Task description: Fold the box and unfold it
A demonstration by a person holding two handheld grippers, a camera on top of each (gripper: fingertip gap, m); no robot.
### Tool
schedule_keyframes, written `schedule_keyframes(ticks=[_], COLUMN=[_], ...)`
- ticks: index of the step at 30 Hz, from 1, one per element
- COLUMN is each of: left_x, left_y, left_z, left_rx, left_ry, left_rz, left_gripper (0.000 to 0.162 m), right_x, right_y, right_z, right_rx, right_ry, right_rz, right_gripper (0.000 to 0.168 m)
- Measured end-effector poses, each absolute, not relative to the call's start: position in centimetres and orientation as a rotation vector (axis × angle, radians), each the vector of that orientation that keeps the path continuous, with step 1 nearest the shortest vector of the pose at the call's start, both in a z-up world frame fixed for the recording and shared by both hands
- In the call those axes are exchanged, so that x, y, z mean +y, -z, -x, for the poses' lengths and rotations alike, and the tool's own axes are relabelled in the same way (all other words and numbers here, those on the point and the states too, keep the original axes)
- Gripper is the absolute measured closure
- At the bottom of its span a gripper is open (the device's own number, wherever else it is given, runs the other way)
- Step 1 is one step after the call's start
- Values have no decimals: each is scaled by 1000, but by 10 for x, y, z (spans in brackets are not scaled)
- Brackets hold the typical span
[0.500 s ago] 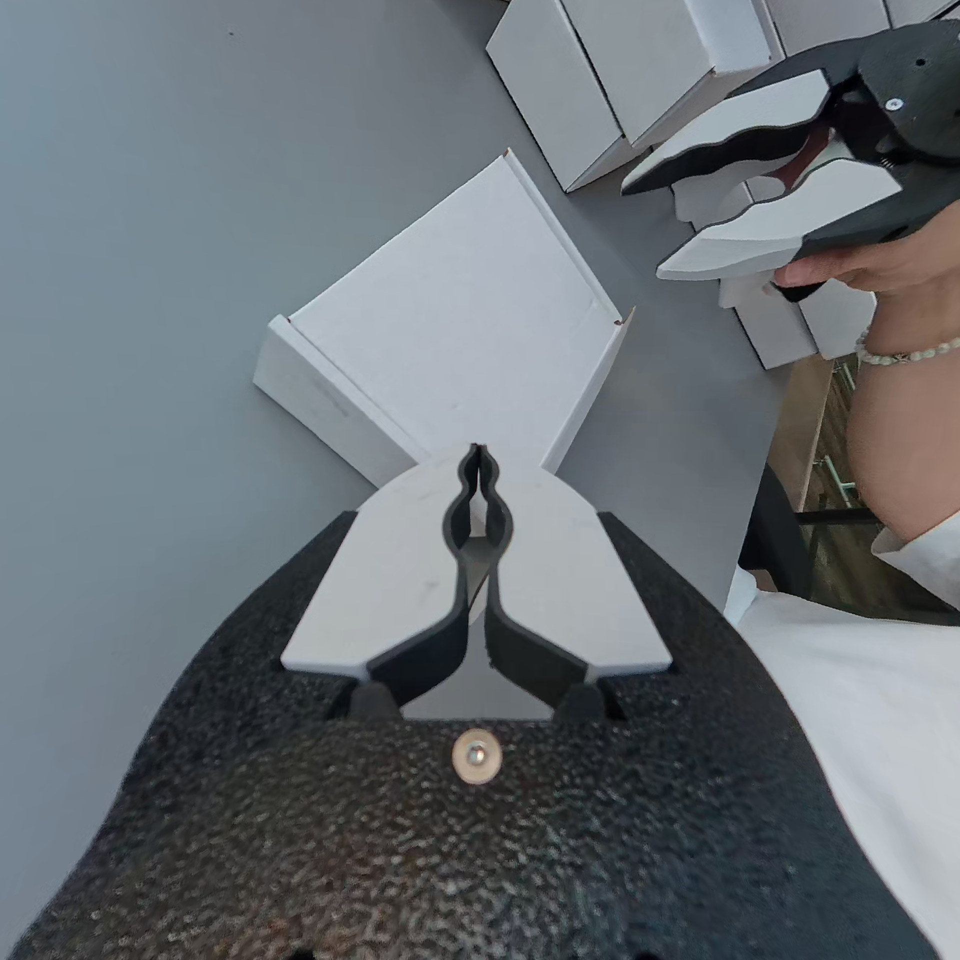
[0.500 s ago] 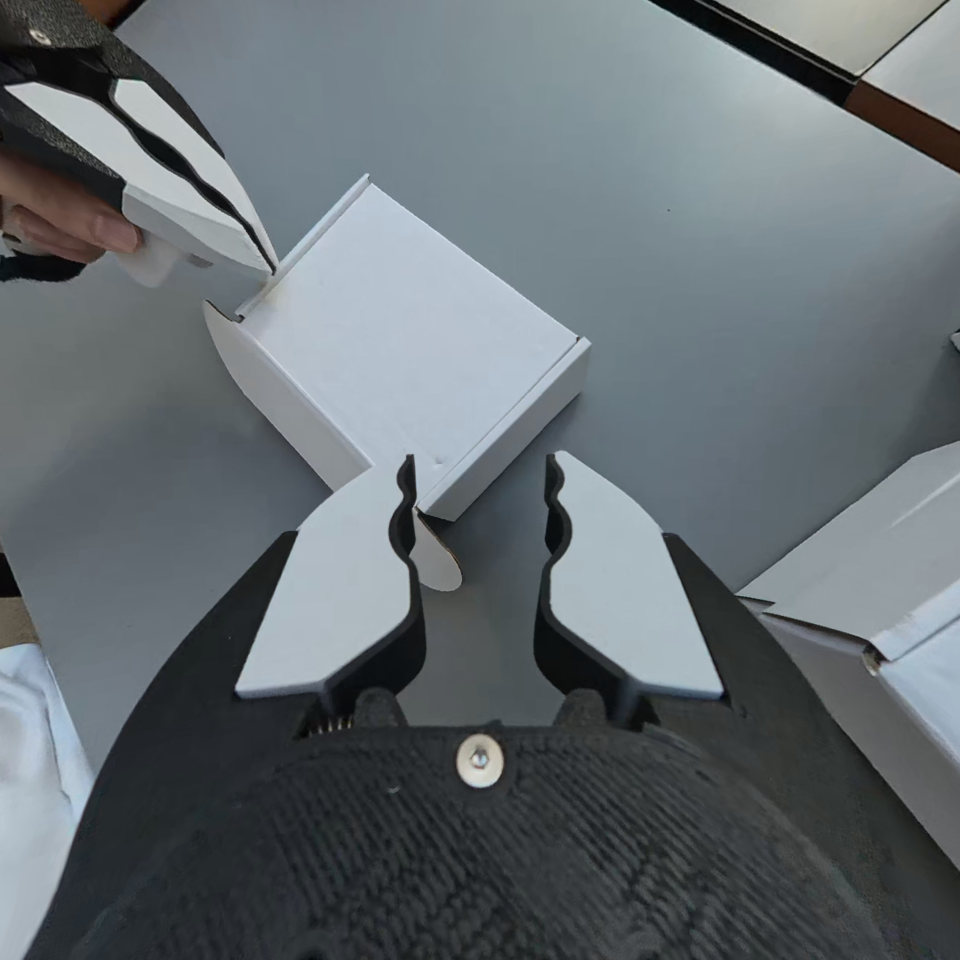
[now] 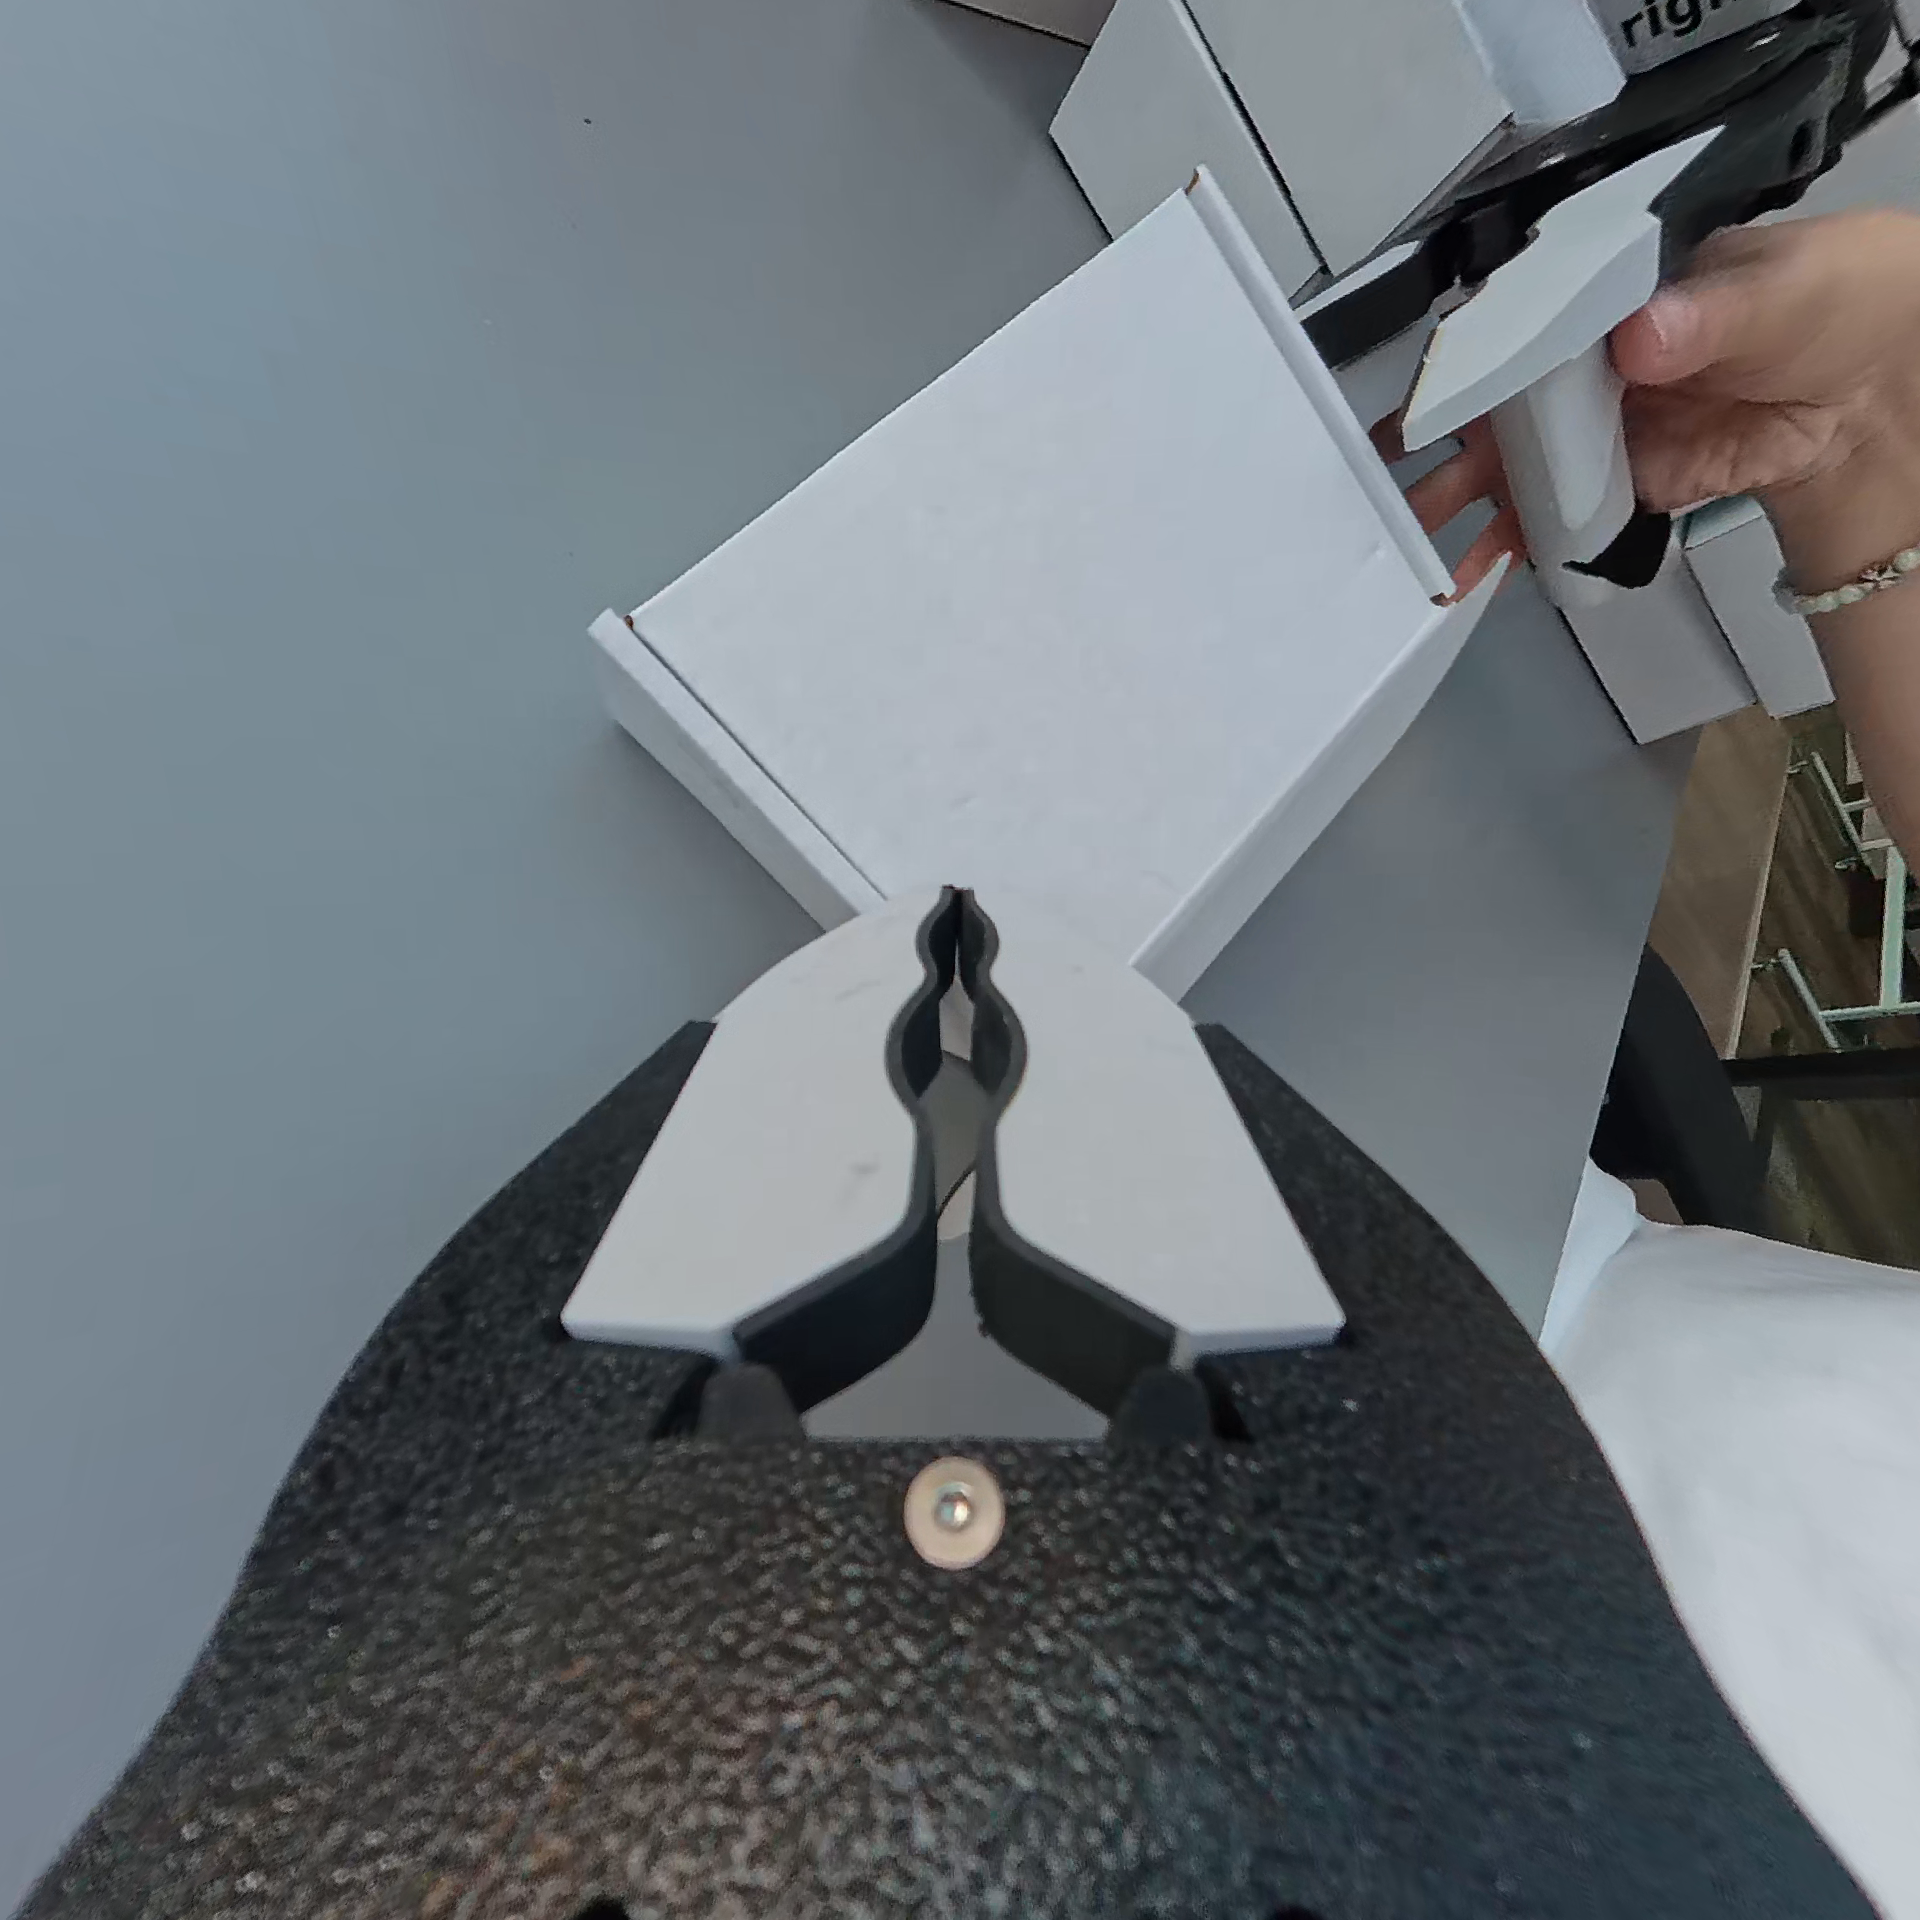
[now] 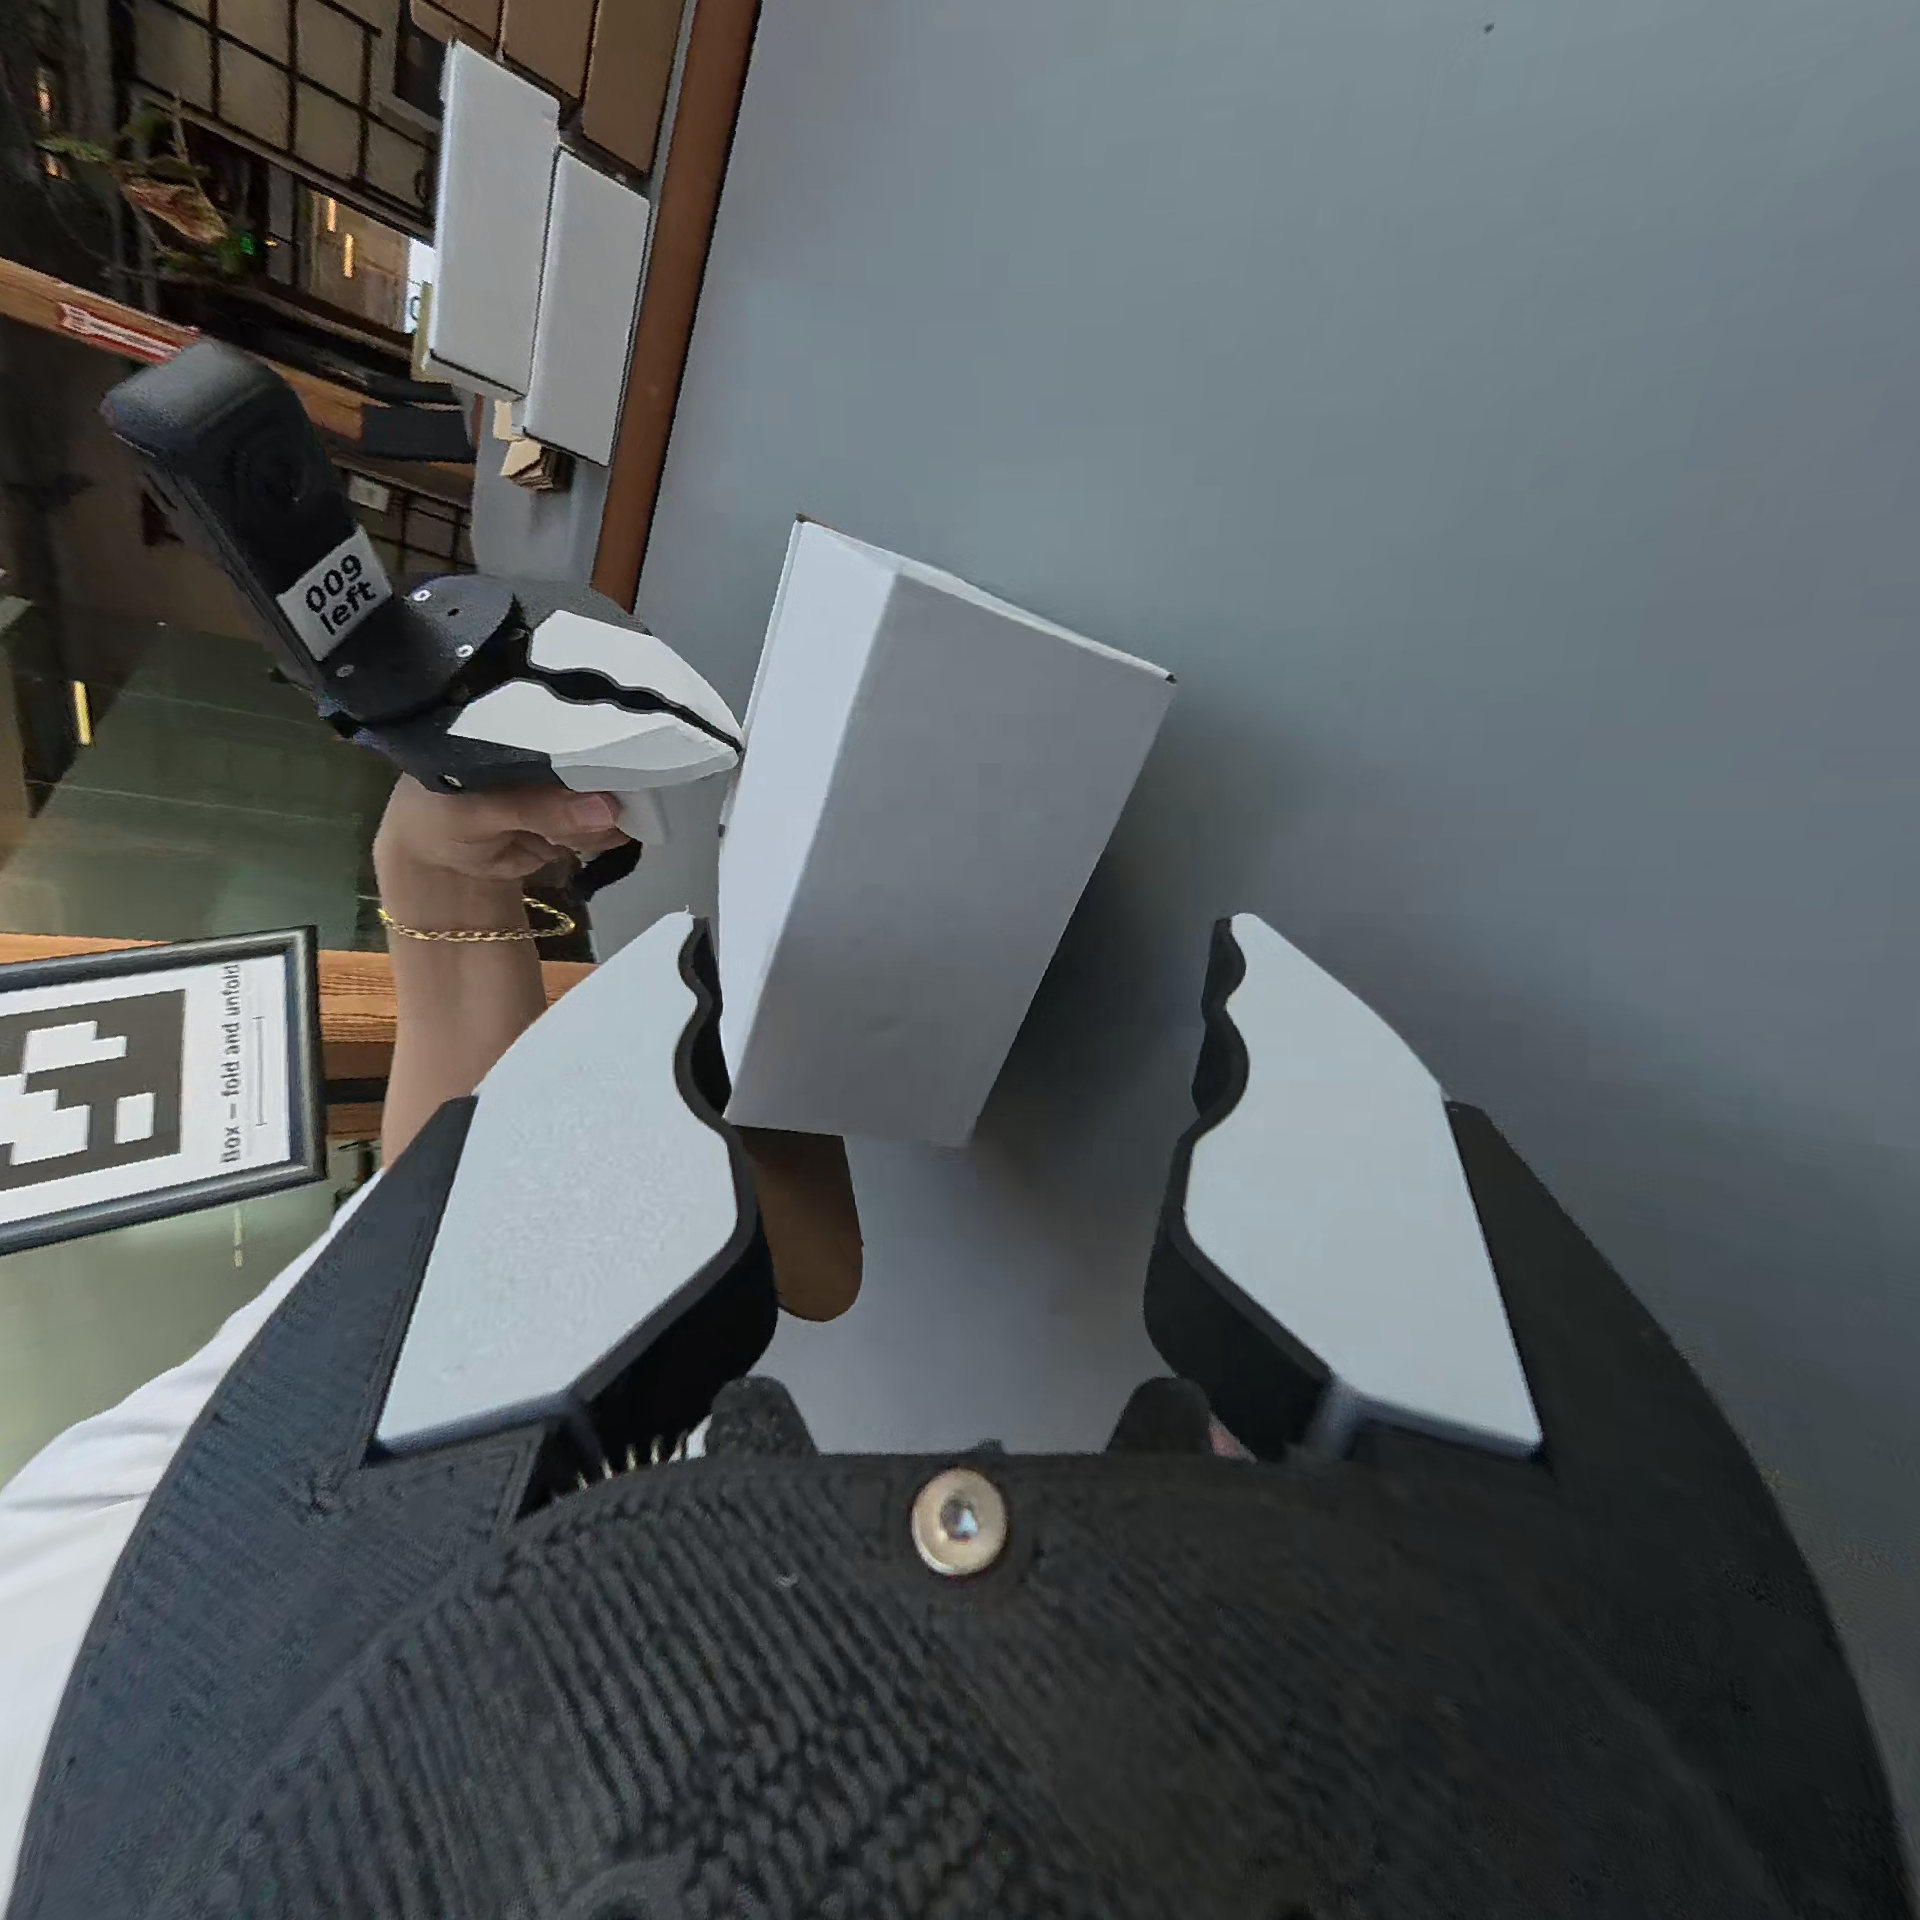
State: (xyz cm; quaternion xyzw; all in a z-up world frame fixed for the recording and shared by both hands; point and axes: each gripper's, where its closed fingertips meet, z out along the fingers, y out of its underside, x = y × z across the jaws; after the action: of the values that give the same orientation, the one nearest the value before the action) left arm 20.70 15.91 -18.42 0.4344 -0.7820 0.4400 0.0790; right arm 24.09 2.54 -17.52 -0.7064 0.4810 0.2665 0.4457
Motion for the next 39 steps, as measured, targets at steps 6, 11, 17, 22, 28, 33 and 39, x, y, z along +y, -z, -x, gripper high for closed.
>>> schedule_keyframes(ticks=[6, 11, 17, 22, 28, 33, 39], left_x=[156, 160, 160, 156, 182, 199, 164], left_y=[184, 185, 184, 157, 83, 73, 89], left_z=[-207, -206, -206, -197, -177, -164, -131], left_rx=[-2357, -2354, -2360, -2384, -2847, -3642, -3975], left_ry=[-1348, -1376, -1433, -1668, -2193, -2156, -1780], left_rz=[-1282, -1287, -1254, -1074, -593, 82, 1292], left_gripper=[162, 162, 162, 162, 122, 91, 89], right_x=[57, 69, 71, 72, 63, 57, 64], right_y=[185, 192, 189, 181, 146, 123, 111], right_z=[-240, -241, -241, -236, -229, -210, -192], right_rx=[1187, 1132, 1163, 1152, 1006, 872, 796], right_ry=[-787, -789, -837, -916, -1057, -1195, -1257], right_rz=[1798, 1889, 1879, 1782, 1689, 1666, 1672], right_gripper=[76, 89, 94, 95, 95, 95, 95])
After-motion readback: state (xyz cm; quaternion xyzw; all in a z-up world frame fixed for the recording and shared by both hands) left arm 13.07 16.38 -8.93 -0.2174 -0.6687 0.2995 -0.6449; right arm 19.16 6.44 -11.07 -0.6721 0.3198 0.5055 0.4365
